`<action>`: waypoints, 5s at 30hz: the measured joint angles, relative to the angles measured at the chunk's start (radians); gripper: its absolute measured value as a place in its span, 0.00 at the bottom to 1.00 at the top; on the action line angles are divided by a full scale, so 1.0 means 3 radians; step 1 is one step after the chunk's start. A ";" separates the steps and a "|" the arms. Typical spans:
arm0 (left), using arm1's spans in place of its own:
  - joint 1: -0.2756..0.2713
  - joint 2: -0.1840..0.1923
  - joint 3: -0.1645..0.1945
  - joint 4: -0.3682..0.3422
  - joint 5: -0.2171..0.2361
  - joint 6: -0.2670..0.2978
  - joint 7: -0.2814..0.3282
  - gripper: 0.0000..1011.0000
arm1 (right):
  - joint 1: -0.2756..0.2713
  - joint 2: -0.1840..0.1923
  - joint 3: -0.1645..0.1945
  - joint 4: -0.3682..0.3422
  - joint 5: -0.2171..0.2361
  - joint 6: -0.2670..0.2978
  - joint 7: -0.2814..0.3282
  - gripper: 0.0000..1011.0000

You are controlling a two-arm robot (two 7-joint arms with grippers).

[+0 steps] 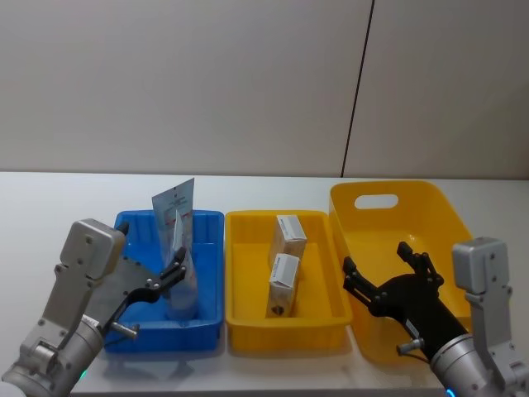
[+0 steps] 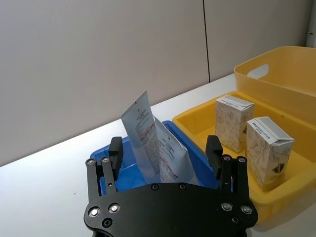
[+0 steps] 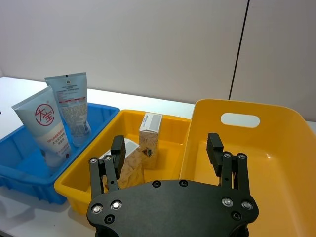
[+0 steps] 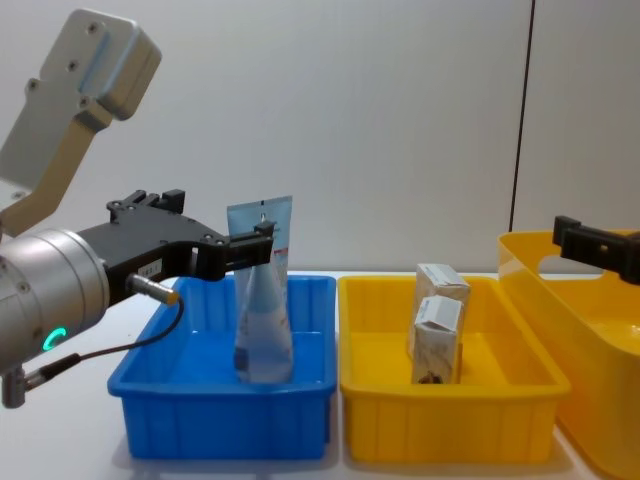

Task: Bimanual collaborative sorting of washing and personal care products

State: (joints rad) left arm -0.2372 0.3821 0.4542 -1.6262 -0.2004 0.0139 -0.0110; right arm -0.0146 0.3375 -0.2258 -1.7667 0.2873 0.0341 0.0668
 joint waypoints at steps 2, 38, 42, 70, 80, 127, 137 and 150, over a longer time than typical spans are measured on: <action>0.0000 0.0000 0.0000 0.0000 0.0000 0.0000 0.0000 0.99 | 0.0000 0.0000 0.0000 0.0000 0.0000 0.0000 0.0000 0.99; 0.0000 0.0000 0.0000 0.0000 0.0000 0.0000 0.0000 0.99 | 0.0000 0.0000 0.0000 0.0000 0.0000 0.0000 0.0000 0.99; 0.0000 0.0000 0.0000 0.0000 0.0000 0.0000 0.0000 0.99 | 0.0000 0.0000 0.0000 0.0000 0.0000 0.0000 0.0000 0.99; 0.0000 0.0000 0.0000 0.0000 0.0000 0.0000 0.0000 0.99 | 0.0125 -0.0050 0.0000 -0.0122 0.0083 0.0784 -0.0046 0.99; 0.0000 0.0000 0.0000 0.0000 0.0000 0.0000 0.0000 0.99 | 0.0280 -0.0090 -0.0081 -0.0255 0.0103 0.1377 -0.0108 0.99; 0.0000 0.0000 0.0000 0.0000 0.0000 0.0000 0.0000 0.99 | 0.1154 -0.0576 -0.0784 0.0954 -0.0548 0.1518 -0.0249 0.99; 0.0000 0.0000 0.0000 0.0000 0.0000 0.0000 0.0000 0.99 | 0.1232 -0.0698 -0.0780 0.1183 -0.0599 0.1507 -0.0325 0.99; 0.0000 0.0000 0.0000 0.0000 0.0000 0.0000 0.0000 0.99 | 0.1326 -0.0819 -0.0763 0.1416 -0.0645 0.1488 -0.0377 0.99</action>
State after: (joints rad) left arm -0.2371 0.3821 0.4542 -1.6262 -0.2004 0.0139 -0.0109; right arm 0.3832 0.0919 -0.4546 -1.3418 0.0938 0.4805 -0.0464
